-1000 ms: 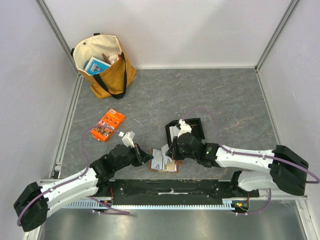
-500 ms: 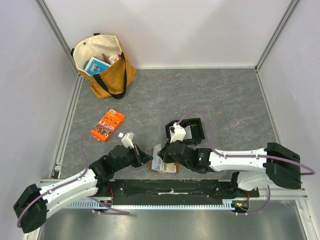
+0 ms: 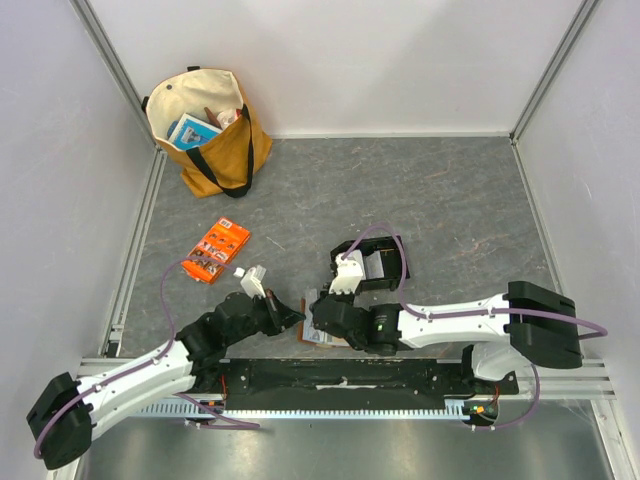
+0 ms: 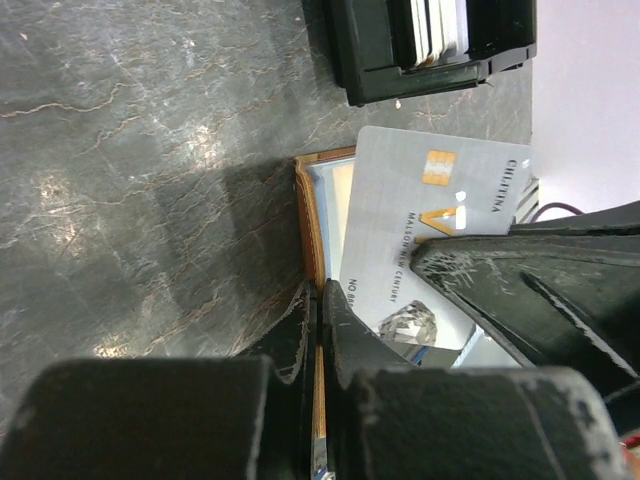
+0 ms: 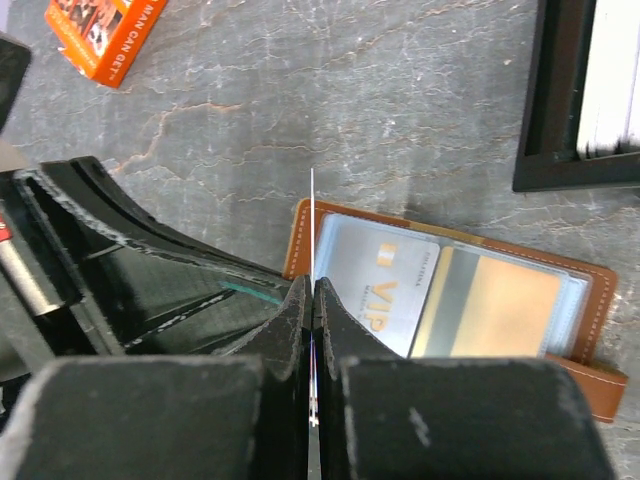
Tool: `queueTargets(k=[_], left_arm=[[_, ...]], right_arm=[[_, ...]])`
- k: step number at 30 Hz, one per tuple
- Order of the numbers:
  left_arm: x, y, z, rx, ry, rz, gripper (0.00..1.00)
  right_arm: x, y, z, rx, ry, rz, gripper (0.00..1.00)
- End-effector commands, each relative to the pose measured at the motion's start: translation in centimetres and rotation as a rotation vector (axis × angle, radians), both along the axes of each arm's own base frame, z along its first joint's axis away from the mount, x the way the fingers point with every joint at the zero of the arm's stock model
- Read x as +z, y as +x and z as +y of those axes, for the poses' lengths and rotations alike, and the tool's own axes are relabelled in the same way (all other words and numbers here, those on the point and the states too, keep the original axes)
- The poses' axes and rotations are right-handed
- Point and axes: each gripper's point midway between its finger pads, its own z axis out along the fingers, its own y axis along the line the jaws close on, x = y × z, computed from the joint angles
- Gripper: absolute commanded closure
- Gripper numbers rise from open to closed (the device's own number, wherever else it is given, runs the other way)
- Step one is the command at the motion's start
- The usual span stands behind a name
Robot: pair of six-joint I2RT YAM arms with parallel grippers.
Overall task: Put the credit cards into the card holder
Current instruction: Insert the credit card into the card slot.
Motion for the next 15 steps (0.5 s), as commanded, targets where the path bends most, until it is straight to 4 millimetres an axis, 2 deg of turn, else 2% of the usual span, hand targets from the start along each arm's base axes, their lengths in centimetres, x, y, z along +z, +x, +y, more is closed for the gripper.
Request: queueTargets(k=[1,8,15], left_arm=[[1.2,0.3,-0.2,0.03,-0.066,-0.002,0.98],[1.6,0.3,-0.2,0.033,-0.076,-0.006,0.98],[1.5,0.4,0.0,0.051,-0.082,0.003,0.98]], right_arm=[[0.4,1.0,-0.6,-0.09,-0.025,-0.049,1.0],[0.6,0.8,-0.6,-0.096,-0.052,-0.062,1.0],[4.3,1.3,-0.7,-0.137,0.054,-0.101,1.0]])
